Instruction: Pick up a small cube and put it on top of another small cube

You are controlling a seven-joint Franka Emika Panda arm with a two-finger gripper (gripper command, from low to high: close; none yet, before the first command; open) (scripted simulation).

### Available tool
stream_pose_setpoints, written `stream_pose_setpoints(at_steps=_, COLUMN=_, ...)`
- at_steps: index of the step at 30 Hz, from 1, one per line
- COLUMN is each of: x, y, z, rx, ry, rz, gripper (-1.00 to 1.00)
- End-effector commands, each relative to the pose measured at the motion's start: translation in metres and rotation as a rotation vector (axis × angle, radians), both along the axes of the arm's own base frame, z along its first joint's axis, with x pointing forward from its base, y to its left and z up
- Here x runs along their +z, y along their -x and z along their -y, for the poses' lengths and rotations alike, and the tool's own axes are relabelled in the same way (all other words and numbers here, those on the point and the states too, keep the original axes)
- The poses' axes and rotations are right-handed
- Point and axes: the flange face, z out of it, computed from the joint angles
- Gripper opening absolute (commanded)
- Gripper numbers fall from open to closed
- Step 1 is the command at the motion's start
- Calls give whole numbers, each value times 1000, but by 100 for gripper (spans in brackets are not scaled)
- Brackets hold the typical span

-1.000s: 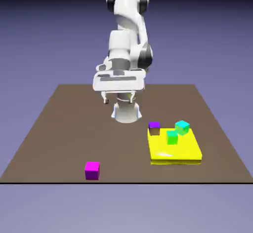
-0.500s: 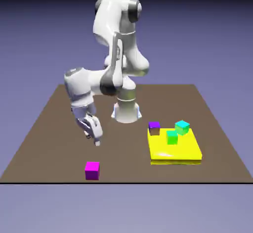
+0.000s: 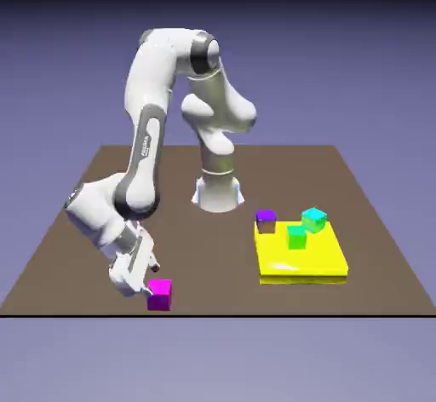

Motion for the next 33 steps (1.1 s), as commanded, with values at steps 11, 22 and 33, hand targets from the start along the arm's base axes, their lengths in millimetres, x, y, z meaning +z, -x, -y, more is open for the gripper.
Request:
stream_pose_setpoints(at_steps=11, x=-25, y=-1, z=-11, rx=2, ry=19, rz=10, gripper=-100)
stream_pose_setpoints(at_steps=22, x=25, y=-1, z=11, rx=3, ry=15, rz=9, gripper=-100)
stream_pose_setpoints(at_steps=33, x=120, y=21, z=-315, rx=821, ry=-49, rz=72, gripper=-100)
